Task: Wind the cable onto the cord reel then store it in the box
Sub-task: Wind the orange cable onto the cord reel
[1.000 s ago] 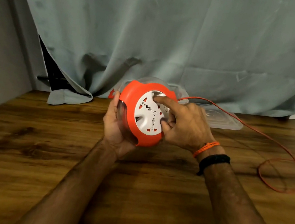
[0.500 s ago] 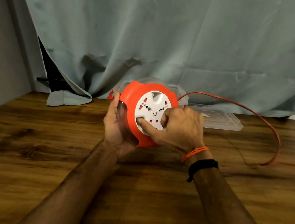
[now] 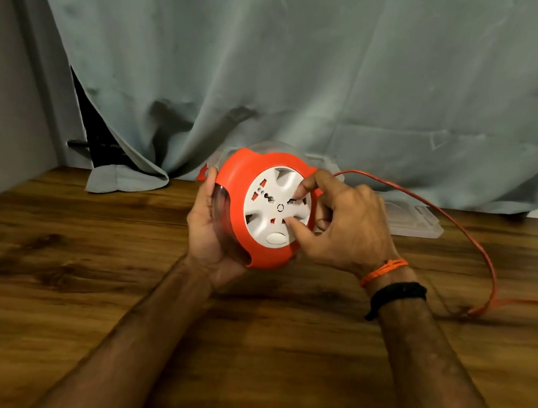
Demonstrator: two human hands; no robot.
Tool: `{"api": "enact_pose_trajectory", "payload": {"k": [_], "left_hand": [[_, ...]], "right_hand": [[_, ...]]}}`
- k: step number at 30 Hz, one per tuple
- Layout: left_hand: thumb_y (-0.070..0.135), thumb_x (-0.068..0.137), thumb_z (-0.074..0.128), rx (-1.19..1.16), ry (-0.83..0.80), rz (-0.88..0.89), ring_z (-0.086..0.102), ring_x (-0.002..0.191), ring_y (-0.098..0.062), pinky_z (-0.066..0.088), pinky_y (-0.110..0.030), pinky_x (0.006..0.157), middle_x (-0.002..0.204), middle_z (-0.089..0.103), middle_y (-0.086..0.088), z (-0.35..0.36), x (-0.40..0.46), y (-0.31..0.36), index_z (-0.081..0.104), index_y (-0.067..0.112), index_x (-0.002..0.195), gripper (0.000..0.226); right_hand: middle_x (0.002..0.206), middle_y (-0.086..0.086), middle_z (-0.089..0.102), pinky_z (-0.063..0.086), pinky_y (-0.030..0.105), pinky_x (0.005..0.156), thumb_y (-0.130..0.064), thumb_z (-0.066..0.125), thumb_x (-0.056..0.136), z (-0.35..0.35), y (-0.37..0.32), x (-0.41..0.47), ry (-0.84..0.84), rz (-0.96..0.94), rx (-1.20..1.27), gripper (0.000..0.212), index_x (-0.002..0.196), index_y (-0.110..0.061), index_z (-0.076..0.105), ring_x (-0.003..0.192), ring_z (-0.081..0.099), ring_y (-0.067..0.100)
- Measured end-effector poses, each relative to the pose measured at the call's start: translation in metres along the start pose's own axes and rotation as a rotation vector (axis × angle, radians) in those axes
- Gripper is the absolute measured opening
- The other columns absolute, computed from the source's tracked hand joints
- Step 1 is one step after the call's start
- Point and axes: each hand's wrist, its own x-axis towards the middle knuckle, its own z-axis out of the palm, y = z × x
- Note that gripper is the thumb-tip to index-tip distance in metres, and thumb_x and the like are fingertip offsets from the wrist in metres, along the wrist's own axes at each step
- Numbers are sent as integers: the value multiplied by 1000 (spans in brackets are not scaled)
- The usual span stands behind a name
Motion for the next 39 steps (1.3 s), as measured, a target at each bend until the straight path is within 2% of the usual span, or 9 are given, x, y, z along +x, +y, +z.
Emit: {"api": "enact_pose_trajectory", "payload": {"k": [5, 13, 16, 18, 22, 28, 31, 35, 39], "left_hand": [[79, 89, 29, 8, 1, 1, 47, 136, -44, 32, -66, 112, 147, 52, -22, -3, 1, -1, 57, 12, 141, 89], [76, 82, 40, 41, 24, -2, 43, 138, -47, 22, -75, 111, 149, 50, -23, -1, 0, -1, 53, 15, 145, 88], [74, 83, 41, 44, 41, 32, 50, 134, -45, 31, -70, 110, 144, 55, -22, 1, -1, 0, 55, 14, 142, 86], [70, 85, 41, 55, 71, 69, 52, 133, -43, 37, -64, 110, 143, 56, -22, 3, 0, 1, 51, 11, 145, 85], [68, 85, 42, 79, 119, 97, 53, 132, -41, 39, -60, 111, 143, 56, -22, 5, 1, 0, 50, 9, 145, 84], [72, 91, 34, 78, 140, 90, 57, 128, -40, 42, -60, 109, 137, 61, -21, 1, -1, 3, 63, 11, 134, 80], [76, 91, 28, 42, 110, 63, 61, 124, -40, 49, -59, 101, 135, 64, -22, -1, -1, 5, 68, 13, 129, 84], [77, 92, 25, 16, 60, 36, 51, 133, -44, 42, -62, 107, 145, 54, -23, -1, -1, 3, 54, 11, 143, 89], [78, 90, 29, 26, 49, 17, 42, 140, -45, 31, -65, 114, 151, 47, -23, -2, 1, 0, 44, 12, 150, 90]], "right_hand": [[62, -7, 52, 52, 41, 73, -28, 62, 71, 1, -1, 0, -93, -41, -76, 63, 132, -39, 51, 71, 60, 28], [75, -1, 68, 51, 39, 76, -39, 63, 72, 9, 3, 1, -62, -42, -168, 63, 133, -46, 48, 83, 64, 29], [79, 1, 70, 46, 36, 79, -56, 69, 63, 9, 4, -1, -11, 27, -160, 62, 123, -43, 58, 88, 65, 31], [78, 2, 71, 39, 32, 73, -73, 66, 52, 15, 1, -4, 72, 74, -149, 63, 101, -33, 69, 86, 66, 31], [65, 1, 64, 35, 30, 68, -90, 44, 55, 31, -13, -5, 84, 186, -174, 69, 60, -21, 54, 74, 63, 27], [59, -2, 62, 36, 28, 64, -92, 42, 60, 30, -16, -4, 63, 179, -178, 75, 58, -19, 58, 70, 62, 23], [49, -13, 51, 47, 30, 67, -85, 53, 62, 18, -11, -1, 73, 129, -69, 62, 60, -23, 61, 62, 58, 14], [49, -13, 42, 52, 40, 71, -46, 70, 70, 2, -3, 0, 46, 10, 13, 26, 86, -28, 61, 58, 49, 16], [56, -11, 45, 53, 39, 74, -27, 63, 71, -2, -4, 0, -54, -33, -53, 54, 124, -34, 55, 63, 52, 21]]}}
